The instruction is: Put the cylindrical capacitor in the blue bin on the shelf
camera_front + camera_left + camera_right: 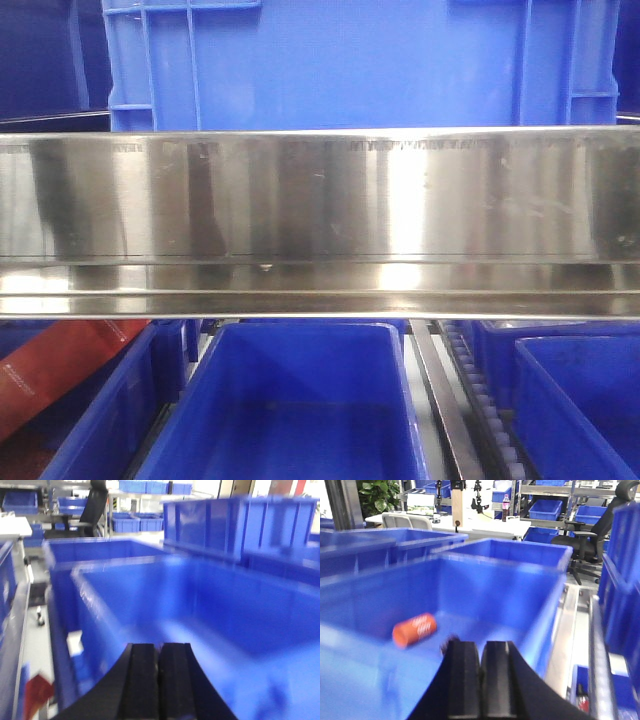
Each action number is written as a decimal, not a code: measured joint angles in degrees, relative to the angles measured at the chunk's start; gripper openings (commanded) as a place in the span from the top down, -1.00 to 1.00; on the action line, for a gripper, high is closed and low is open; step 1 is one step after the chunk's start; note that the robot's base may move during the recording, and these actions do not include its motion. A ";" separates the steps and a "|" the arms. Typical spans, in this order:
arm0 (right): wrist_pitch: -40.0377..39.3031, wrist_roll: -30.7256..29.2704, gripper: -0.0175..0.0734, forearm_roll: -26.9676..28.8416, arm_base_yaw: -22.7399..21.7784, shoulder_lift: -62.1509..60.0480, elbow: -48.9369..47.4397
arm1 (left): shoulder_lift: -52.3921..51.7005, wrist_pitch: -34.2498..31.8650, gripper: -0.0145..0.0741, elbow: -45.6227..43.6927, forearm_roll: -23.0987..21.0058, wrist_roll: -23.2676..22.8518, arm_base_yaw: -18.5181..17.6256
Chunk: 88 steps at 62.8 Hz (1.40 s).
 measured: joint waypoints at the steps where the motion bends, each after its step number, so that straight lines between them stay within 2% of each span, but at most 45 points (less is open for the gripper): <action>1: 0.00 0.00 0.98 0.00 0.00 -0.87 0.82 | -0.98 0.00 0.92 1.04 0.00 0.00 0.00; 13: 0.45 0.00 0.98 -0.11 0.00 -11.85 10.76 | -13.73 0.00 0.92 13.09 0.00 0.00 0.00; 29: 0.98 0.00 0.98 -0.11 0.00 -20.53 15.09 | -25.59 -0.39 0.92 19.84 0.00 0.00 0.00; 69: 0.74 -0.08 0.98 -0.44 0.00 -21.38 16.28 | -27.63 -1.38 0.92 20.30 0.00 0.00 0.00; 75: 0.50 -0.08 0.98 -2.28 -1.97 -22.82 20.24 | -27.63 -1.38 0.92 20.30 0.00 0.00 0.00; 88: -3.70 -0.08 0.98 -2.89 -11.05 -29.13 32.36 | -27.63 -1.38 0.92 20.30 0.00 0.00 0.00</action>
